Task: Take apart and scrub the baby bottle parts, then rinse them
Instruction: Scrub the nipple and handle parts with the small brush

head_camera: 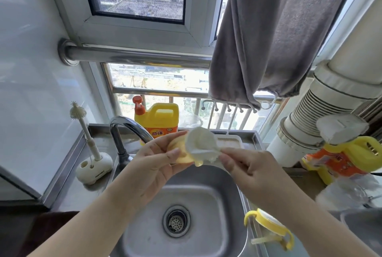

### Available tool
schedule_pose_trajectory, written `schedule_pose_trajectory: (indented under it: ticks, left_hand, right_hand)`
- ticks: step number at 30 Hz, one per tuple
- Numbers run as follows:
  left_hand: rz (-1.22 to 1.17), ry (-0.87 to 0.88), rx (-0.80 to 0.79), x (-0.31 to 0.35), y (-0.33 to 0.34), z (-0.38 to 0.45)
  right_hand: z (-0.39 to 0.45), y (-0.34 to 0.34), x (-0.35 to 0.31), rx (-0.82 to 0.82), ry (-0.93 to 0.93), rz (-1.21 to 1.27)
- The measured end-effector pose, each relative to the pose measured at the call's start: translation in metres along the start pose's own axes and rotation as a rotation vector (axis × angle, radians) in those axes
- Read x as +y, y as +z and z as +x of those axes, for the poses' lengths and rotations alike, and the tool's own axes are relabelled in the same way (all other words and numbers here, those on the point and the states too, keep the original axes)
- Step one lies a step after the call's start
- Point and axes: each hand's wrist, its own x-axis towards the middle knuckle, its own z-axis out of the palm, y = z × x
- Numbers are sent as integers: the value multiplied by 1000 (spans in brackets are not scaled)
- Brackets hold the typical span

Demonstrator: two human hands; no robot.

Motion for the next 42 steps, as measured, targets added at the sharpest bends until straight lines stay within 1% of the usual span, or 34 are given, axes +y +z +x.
schedule_pose_trajectory:
  ticks: [1,3,6,11,14,15,18,20,22,25,28,30,33,35,36,39,40,42]
  left_hand:
    - [-23,-6,1,1,0,0]
    - [-62,-9,55,1,1,1]
    - [-37,-10,144,1,8,1]
    - [162,-25,130,-3,12,1]
    - [280,-34,180,-2,9,3]
    - [276,-39,199,-2,8,3]
    - [181,-65,180,-4,9,4]
    - [141,-58,172,-4,12,5]
    - [107,-59,152,-5,14,5]
    - [23,-79,103,-6,15,3]
    - [-13,-65,90,-6,12,4]
    - [-11,-66,99,-6,12,4]
    - [39,-91,106,-7,13,1]
    - [78,-97,96,-4,12,0]
    - [154,-96,92,-4,11,-1]
    - [482,-105,69,-2,9,-2]
    - [524,-92,68,-1,9,-2]
    - [519,-50,81,0,9,-1]
  right_hand:
    - [1,0,2,11,7,0]
    - [2,0,7,38,46,15]
    - [0,3,8,-5,61,97]
    - [0,9,1,-2,38,112]
    - [0,4,7,12,63,94]
    - [1,2,10,27,88,71]
    - [-1,1,15,49,154,46]
    - [-3,5,8,32,112,78]
    - [-1,7,5,50,75,92]
    - [4,3,12,105,132,89]
    - [2,3,8,40,66,121]
    - [0,4,9,32,68,110]
    - [-1,3,12,50,101,121]
    - [-2,5,9,30,69,144]
    - [-4,5,8,25,53,143]
    - [-4,4,6,23,62,124]
    - [-3,4,6,18,70,122]
    - [-3,4,5,1,63,122]
